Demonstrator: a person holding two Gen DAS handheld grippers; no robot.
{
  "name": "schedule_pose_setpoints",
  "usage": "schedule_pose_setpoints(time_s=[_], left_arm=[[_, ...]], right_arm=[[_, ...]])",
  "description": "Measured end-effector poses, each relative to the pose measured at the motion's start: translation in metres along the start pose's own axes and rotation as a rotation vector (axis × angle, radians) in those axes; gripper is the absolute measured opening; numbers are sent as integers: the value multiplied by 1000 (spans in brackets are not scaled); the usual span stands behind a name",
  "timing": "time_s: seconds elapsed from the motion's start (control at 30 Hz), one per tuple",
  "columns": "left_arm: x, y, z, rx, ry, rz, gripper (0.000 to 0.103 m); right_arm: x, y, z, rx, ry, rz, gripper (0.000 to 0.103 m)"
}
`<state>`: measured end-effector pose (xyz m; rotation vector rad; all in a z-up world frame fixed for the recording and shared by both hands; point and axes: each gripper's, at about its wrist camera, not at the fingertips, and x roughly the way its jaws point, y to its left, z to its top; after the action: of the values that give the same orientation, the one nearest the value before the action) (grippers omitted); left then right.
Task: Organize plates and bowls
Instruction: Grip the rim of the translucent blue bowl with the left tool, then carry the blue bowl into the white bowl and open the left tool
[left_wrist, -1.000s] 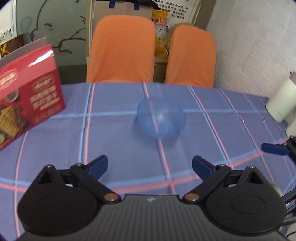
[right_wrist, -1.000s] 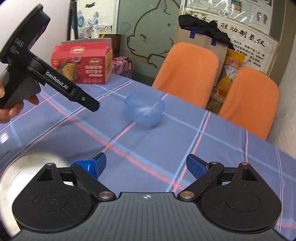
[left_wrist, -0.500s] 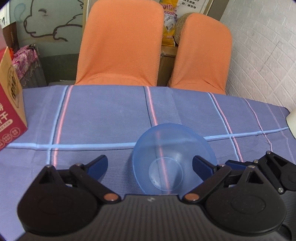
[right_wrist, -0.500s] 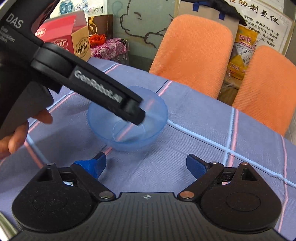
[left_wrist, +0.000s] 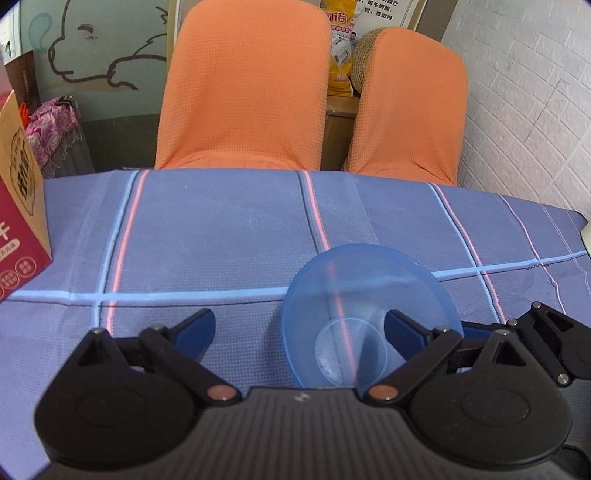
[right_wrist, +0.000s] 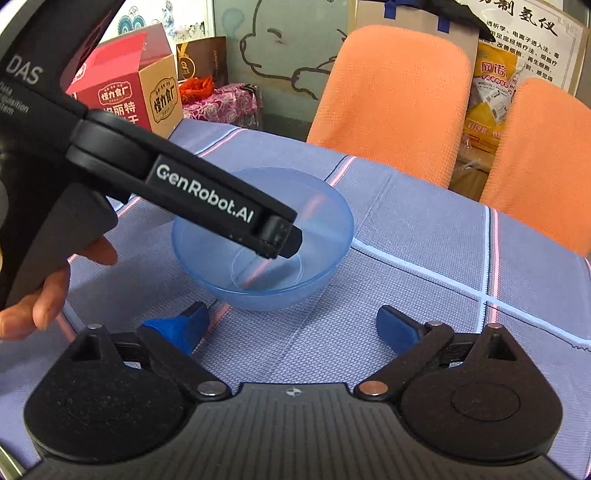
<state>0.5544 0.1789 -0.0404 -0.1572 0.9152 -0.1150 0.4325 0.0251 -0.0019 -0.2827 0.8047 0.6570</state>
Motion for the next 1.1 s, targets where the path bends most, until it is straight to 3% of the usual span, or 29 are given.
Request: schedule_pose_setpoints(time_s=[0.27, 0.3, 0.37, 0.5, 0.77, 0.93, 1.1], left_arm=[[1, -8, -2, 29, 9, 50, 94], [1, -9, -2, 38, 15, 56, 91], [-3, -14, -2, 56, 28, 39, 73], [-23, -14, 2, 24, 34, -38, 67], [-105, -76, -16, 106, -45, -150, 67], [-146, -135, -61, 185, -55, -196, 67], [-162, -190, -115, 263, -31, -276, 67]], right_arm=[[11, 1, 10, -33, -48, 31, 75], [12, 0, 12, -31, -57, 37, 74], [10, -2, 18, -11, -80, 54, 69], [-8, -2, 23, 8, -105, 67, 69], [-104, 17, 5, -76, -169, -4, 69], [-164, 22, -35, -57, -156, -72, 69], [-213, 16, -87, 36, -119, -96, 70]])
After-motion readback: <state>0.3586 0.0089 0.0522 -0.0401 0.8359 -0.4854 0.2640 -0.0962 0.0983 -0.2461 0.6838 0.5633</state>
